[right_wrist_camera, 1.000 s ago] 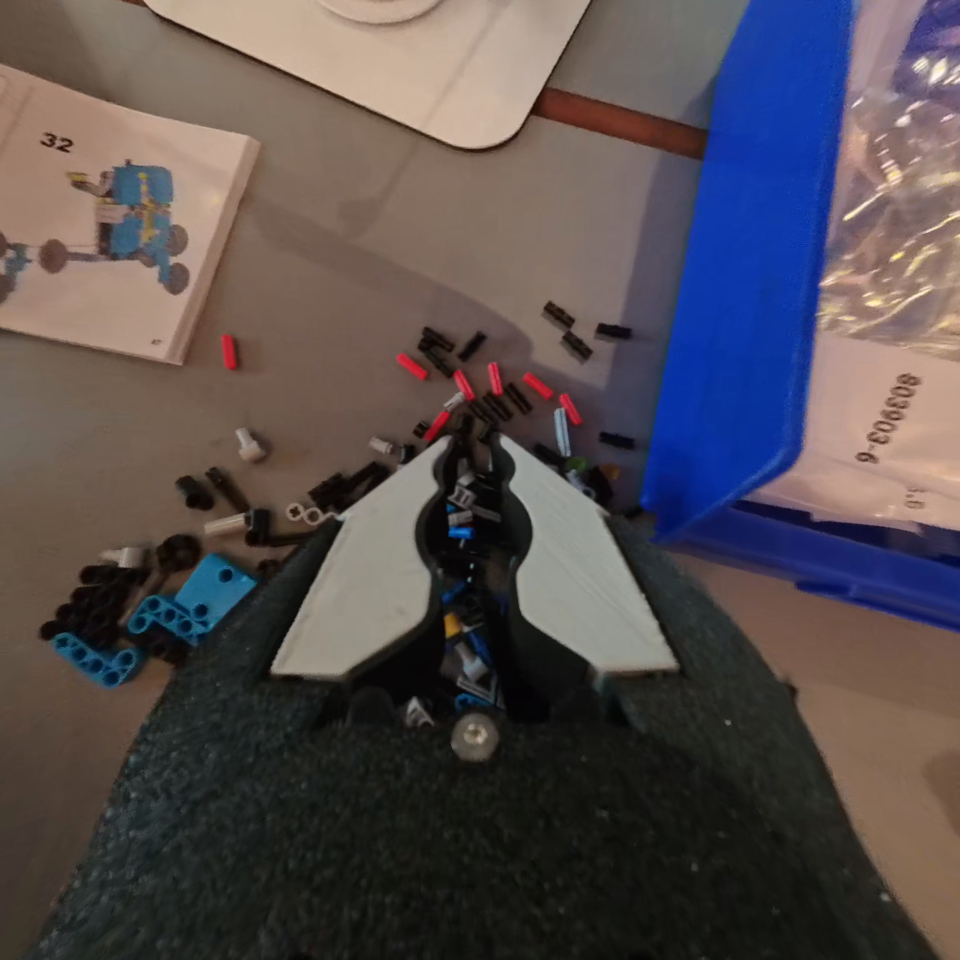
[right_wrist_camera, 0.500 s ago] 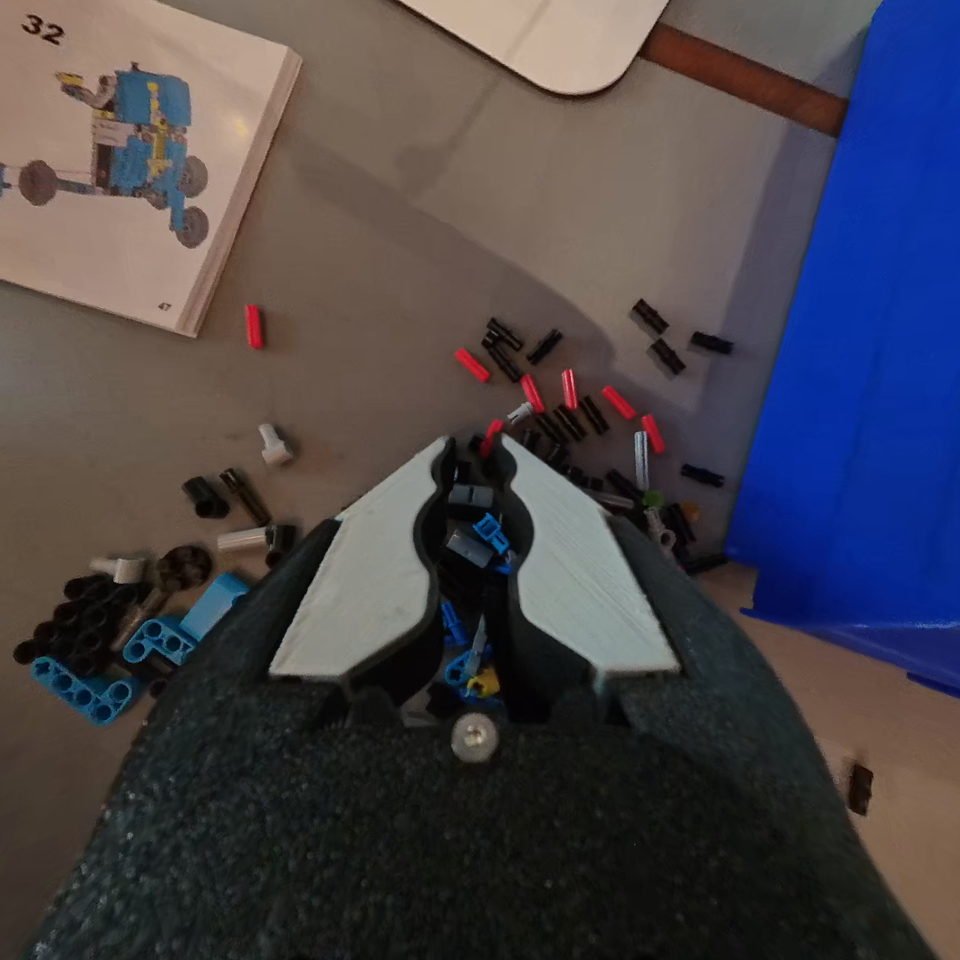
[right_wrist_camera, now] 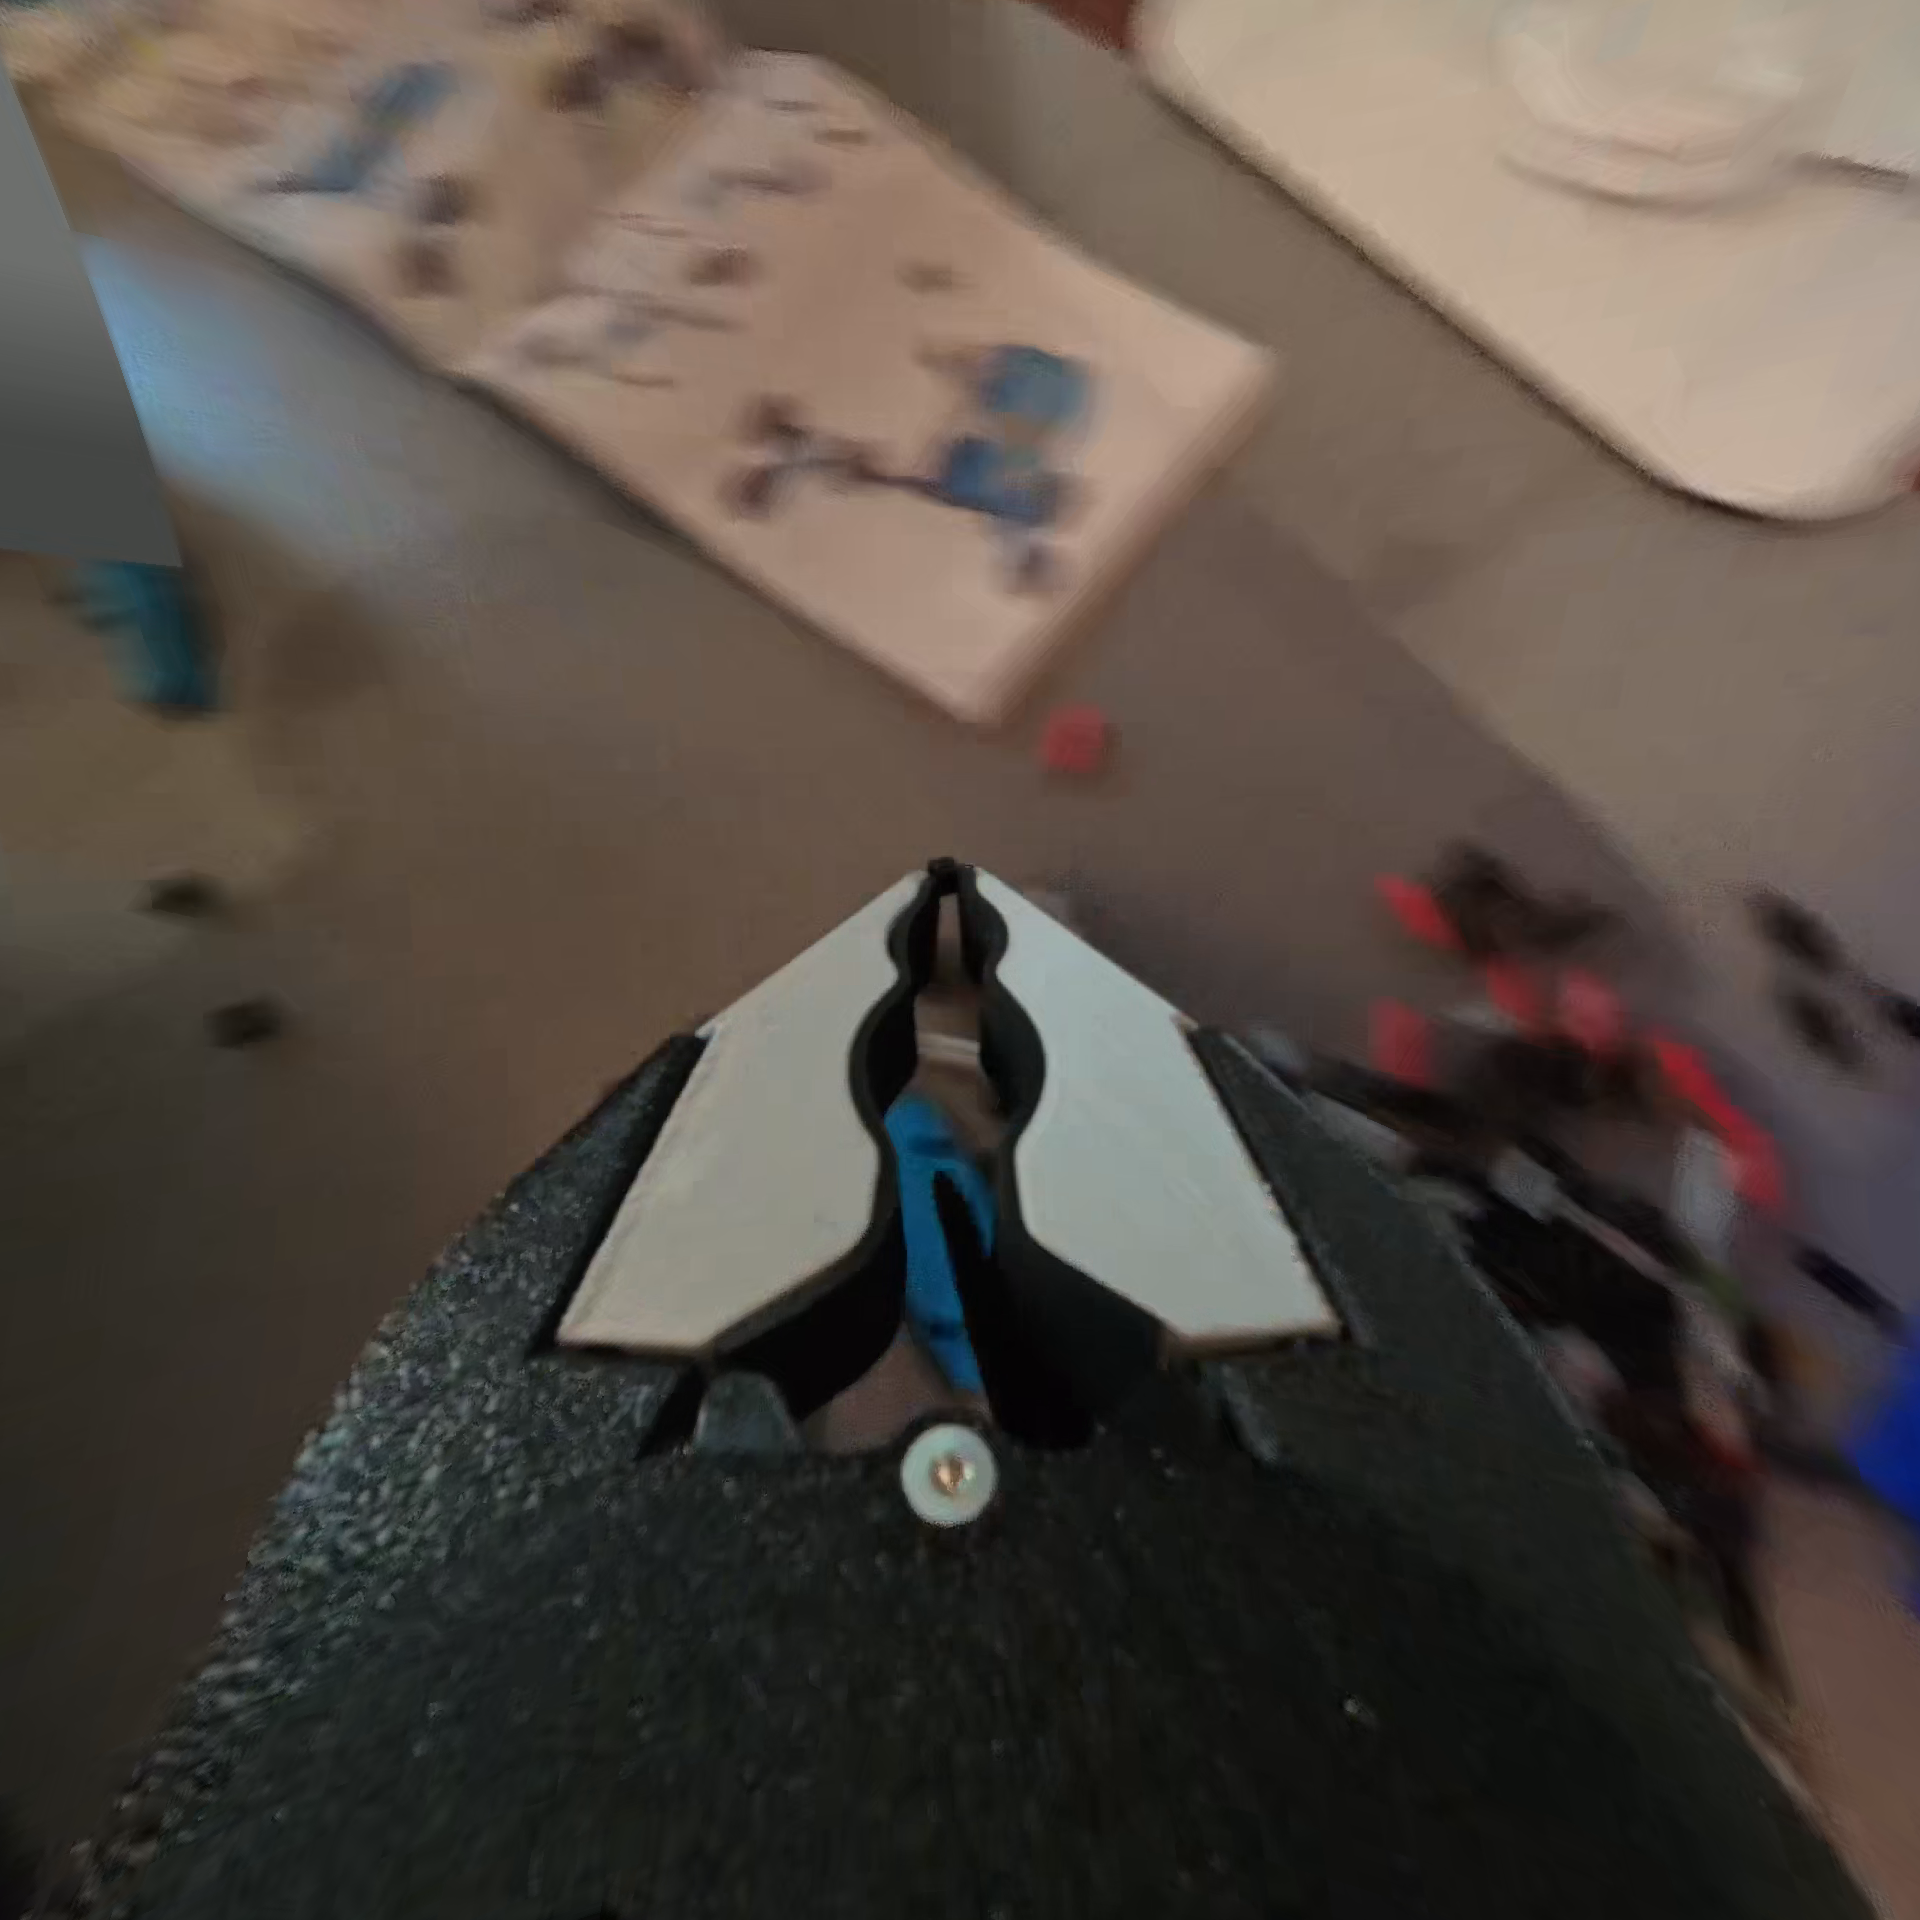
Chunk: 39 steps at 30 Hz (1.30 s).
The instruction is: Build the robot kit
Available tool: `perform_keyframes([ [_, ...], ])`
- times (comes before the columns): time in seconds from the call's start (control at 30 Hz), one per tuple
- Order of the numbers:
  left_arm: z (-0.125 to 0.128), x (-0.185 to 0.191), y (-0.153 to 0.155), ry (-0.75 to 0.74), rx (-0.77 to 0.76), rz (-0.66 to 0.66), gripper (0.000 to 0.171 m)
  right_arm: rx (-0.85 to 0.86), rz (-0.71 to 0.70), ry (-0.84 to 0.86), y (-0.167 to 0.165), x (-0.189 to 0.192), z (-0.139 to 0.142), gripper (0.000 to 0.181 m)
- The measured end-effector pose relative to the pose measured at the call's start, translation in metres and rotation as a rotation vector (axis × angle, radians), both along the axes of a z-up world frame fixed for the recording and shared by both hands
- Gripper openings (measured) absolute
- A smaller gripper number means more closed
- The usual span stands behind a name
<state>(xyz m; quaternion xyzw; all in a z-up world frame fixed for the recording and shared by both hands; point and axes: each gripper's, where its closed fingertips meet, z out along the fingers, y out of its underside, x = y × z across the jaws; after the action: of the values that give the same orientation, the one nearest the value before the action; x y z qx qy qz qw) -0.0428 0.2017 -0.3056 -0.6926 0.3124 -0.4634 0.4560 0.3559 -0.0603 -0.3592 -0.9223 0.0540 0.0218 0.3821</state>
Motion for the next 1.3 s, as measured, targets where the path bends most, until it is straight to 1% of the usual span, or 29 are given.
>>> perform_keyframes([
  [0.07,-0.001,0.0,0.0,0.003,-0.004,-0.001,0.031,0.004,0.25,0.063,0.014,-0.065,0.0,0.004],
  [0.13,-0.001,0.0,0.0,0.002,-0.004,0.0,0.031,-0.004,0.453,0.087,0.023,-0.122,-0.003,0.004],
  [0.17,0.0,0.0,0.0,0.001,-0.003,-0.001,0.031,-0.018,0.531,0.086,0.024,-0.144,-0.006,0.004],
  [0.2,0.0,0.0,0.0,-0.002,-0.002,0.0,0.031,-0.033,0.573,0.059,0.026,-0.156,-0.01,0.004],
  [0.3,0.001,-0.001,0.0,-0.009,-0.006,-0.001,0.031,-0.086,0.608,0.003,0.028,-0.165,-0.023,0.004],
  [0.37,0.001,-0.001,0.001,-0.01,-0.008,-0.001,0.031,-0.118,0.589,-0.019,0.028,-0.16,-0.032,0.005],
  [0.43,0.0,-0.001,0.0,-0.008,-0.007,-0.001,0.031,-0.113,0.579,0.002,0.027,-0.159,-0.032,0.004],
  [0.47,0.0,-0.001,0.0,-0.007,-0.005,0.0,0.031,-0.112,0.572,0.005,0.027,-0.158,-0.032,0.006],
  [0.5,0.0,0.0,0.0,-0.005,-0.004,0.0,0.031,-0.097,0.557,-0.002,0.029,-0.156,-0.031,0.022],
  [0.53,0.0,0.0,0.0,-0.004,-0.003,-0.001,0.031,-0.085,0.545,-0.002,0.029,-0.153,-0.027,0.027],
  [0.6,0.0,0.0,0.0,-0.005,-0.006,-0.001,0.031,-0.046,0.512,-0.003,0.027,-0.141,-0.012,0.026],
  [0.67,0.0,0.0,0.001,-0.008,-0.011,-0.002,0.031,-0.002,0.395,-0.05,0.023,-0.104,0.007,0.027],
  [0.7,0.0,-0.001,0.001,-0.01,-0.013,-0.002,0.031,0.035,0.298,-0.065,0.02,-0.078,0.018,0.025],
  [0.73,0.0,-0.001,0.001,-0.012,-0.013,-0.002,0.031,0.066,0.168,-0.081,0.017,-0.045,0.027,0.02],
  [0.77,0.001,-0.001,0.001,-0.014,-0.013,-0.001,0.031,0.084,0.009,-0.105,0.01,-0.006,0.031,0.019],
  [0.8,0.001,-0.001,0.0,-0.015,-0.015,-0.002,0.031,0.069,-0.176,-0.136,-0.003,0.037,0.029,0.017],
  [0.83,0.0,-0.001,0.0,-0.015,-0.018,-0.004,0.031,0.025,-0.324,-0.152,-0.02,0.071,0.021,0.016],
  [0.87,0.0,0.0,0.0,-0.014,-0.019,-0.007,0.031,-0.013,-0.398,-0.146,-0.035,0.089,0.012,0.016],
  [0.9,0.0,-0.001,0.0,-0.013,-0.018,-0.006,0.031,-0.032,-0.441,-0.136,-0.045,0.099,0.004,0.015],
  [0.93,0.0,-0.001,0.0,-0.013,-0.019,-0.004,0.031,-0.042,-0.462,-0.126,-0.052,0.104,-0.001,0.015],
  [1.0,-0.001,0.0,0.0,-0.009,-0.027,-0.008,0.031,-0.031,-0.438,-0.086,-0.056,0.101,-0.005,0.009],
  [1.03,-0.001,0.0,0.0,-0.009,-0.031,-0.01,0.031,-0.038,-0.437,-0.091,-0.057,0.102,-0.007,0.009],
  [1.17,-0.001,0.0,0.0,-0.016,-0.031,-0.008,0.031,-0.082,-0.396,-0.13,-0.051,0.099,-0.016,0.01],
  [1.3,0.0,-0.001,0.0,-0.02,-0.023,-0.005,0.031,-0.114,-0.388,-0.148,-0.049,0.099,-0.022,0.009],
])
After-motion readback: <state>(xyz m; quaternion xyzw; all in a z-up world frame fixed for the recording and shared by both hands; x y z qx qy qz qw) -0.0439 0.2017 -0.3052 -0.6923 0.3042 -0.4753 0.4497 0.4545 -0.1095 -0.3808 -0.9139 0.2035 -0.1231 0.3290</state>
